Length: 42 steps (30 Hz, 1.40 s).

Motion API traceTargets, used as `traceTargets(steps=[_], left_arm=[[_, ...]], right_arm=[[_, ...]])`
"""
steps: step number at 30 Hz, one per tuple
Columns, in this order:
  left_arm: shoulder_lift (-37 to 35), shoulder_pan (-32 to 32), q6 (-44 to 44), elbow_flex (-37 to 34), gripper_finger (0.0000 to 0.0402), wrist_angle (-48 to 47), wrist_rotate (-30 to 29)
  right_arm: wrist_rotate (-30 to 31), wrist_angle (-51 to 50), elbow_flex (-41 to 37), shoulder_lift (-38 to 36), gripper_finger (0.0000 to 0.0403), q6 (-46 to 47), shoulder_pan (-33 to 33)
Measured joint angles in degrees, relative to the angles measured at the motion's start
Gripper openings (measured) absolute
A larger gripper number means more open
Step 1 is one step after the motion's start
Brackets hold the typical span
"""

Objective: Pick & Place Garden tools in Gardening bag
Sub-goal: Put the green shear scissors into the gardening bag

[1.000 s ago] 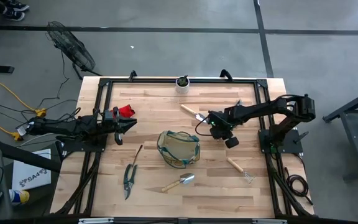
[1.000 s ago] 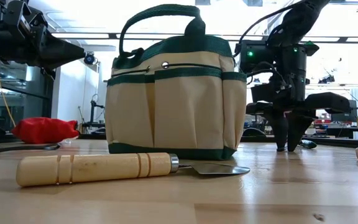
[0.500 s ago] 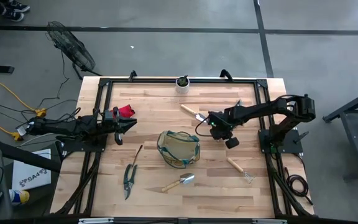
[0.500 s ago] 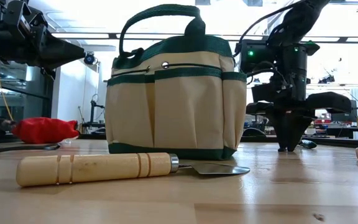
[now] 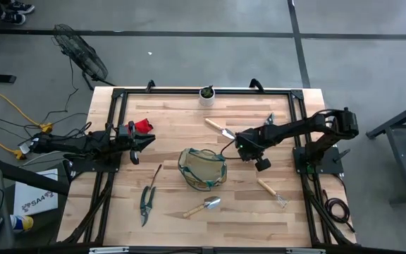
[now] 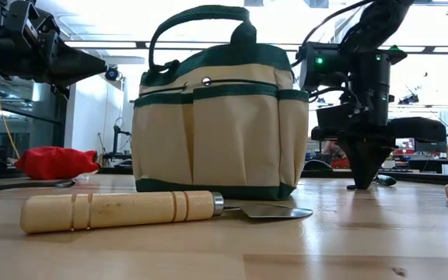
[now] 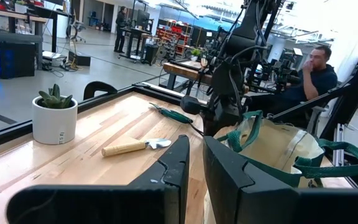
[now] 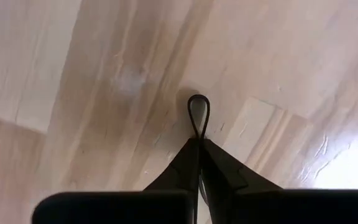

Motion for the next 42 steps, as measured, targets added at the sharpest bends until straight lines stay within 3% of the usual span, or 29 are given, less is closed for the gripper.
traceTargets(steps=[9, 20, 31, 42], left_arm=[[0.0, 0.0, 0.0, 0.0, 0.0045, 0.0, -0.02], [0.01, -0.01, -0.01, 0.0, 0.0045, 0.02, 0.0], [0.02, 0.0, 0.0, 0.0, 0.0045, 0.02, 0.0], [0.0, -0.01, 0.0, 0.0, 0.0045, 0.02, 0.0]], right_arm=[[-2.19, -2.17, 1.08, -5.77, 0.0004, 15.01, 1.44], [1.81, -3.53, 1.85, -18.2, 0.0004, 25.14, 2.05], [6.47, -3.61, 1.89, -30.59, 0.0004, 31.44, 2.1], [10.48, -3.42, 3.37, -38.02, 0.0004, 34.06, 2.09]])
